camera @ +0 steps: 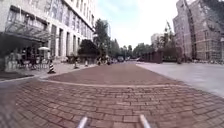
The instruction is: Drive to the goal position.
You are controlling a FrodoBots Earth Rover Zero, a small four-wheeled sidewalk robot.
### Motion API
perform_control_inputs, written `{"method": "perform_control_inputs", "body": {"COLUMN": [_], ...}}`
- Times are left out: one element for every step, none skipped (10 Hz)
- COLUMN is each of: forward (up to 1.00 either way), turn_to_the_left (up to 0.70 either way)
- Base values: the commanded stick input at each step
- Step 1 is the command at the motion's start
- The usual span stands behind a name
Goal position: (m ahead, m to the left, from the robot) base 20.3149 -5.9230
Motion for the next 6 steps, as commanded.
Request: {"method": "perform_control_inputs", "body": {"forward": [0.70, 0.70, 0.70, 0.70, 0.70, 0.70], "turn_to_the_left": [0.00, 0.00, 0.00, 0.00, 0.00, 0.00]}}
